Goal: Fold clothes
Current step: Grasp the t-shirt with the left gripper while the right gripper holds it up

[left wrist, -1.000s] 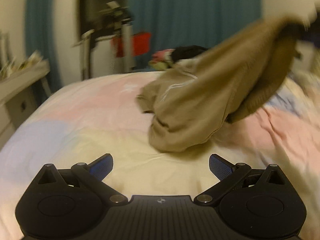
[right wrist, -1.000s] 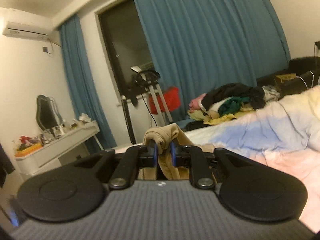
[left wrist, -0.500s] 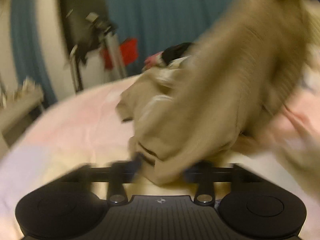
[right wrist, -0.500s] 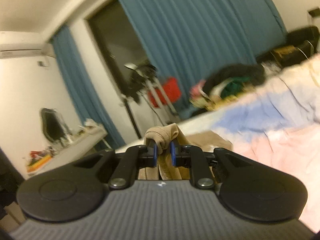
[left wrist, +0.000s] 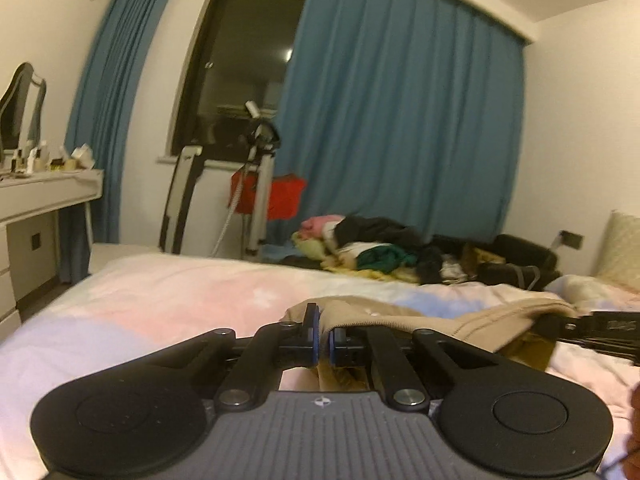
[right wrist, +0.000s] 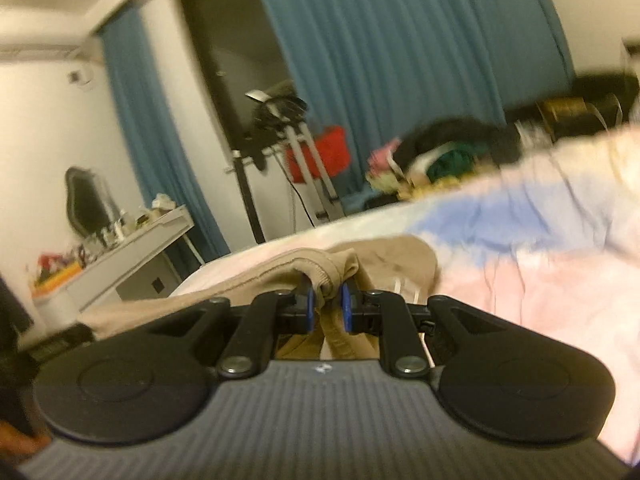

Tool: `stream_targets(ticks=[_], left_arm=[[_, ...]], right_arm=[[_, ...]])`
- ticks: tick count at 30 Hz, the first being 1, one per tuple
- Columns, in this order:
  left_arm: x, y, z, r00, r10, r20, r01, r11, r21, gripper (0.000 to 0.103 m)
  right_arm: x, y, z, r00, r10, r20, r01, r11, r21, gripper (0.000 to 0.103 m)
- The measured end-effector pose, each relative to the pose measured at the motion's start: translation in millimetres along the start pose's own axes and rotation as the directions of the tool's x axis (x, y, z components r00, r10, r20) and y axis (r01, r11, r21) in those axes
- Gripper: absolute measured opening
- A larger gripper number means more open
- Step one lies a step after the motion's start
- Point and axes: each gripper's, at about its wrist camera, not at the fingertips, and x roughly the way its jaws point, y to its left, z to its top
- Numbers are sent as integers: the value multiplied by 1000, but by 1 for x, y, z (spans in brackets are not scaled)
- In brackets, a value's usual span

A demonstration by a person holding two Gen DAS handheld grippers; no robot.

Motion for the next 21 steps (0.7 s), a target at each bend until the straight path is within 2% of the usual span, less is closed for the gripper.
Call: stream_targets(ticks=[3, 7, 10, 14, 16, 18, 20, 21], left_arm=[[-21, 7, 3, 999, -23, -40, 23, 1000, -12, 5], [6, 21, 1, 980, -24, -195, 17, 999, -36, 5], [54, 32, 0, 948, -14, -318, 2, 999, -37, 6], [120, 53, -16, 900, -27, -435, -4, 998, -70, 10], [144, 60, -27, 884, -21, -467, -16, 997, -75, 13], [163, 63, -37, 884, -14, -468, -13, 998, -54, 17], [179, 65, -44, 881, -21, -473, -6, 998, -56, 26], [182, 69, -46, 878, -29, -478, -3, 998, -68, 29]], right_arm=[[-15, 7, -4, 1000, 19, 1, -19, 999, -35, 17], [2, 0, -14, 996, 3, -92, -4, 1000, -10, 17], [33, -13, -21, 979, -15, -202, 24, 999, 41, 18], [74, -34, -36, 947, -83, -310, 125, 985, 115, 20], [91, -50, -47, 932, -93, -352, 176, 961, 213, 27], [94, -54, -49, 937, -93, -336, 183, 952, 247, 34], [97, -57, -52, 943, -94, -321, 189, 941, 281, 41], [99, -59, -53, 945, -95, -313, 192, 935, 298, 55]])
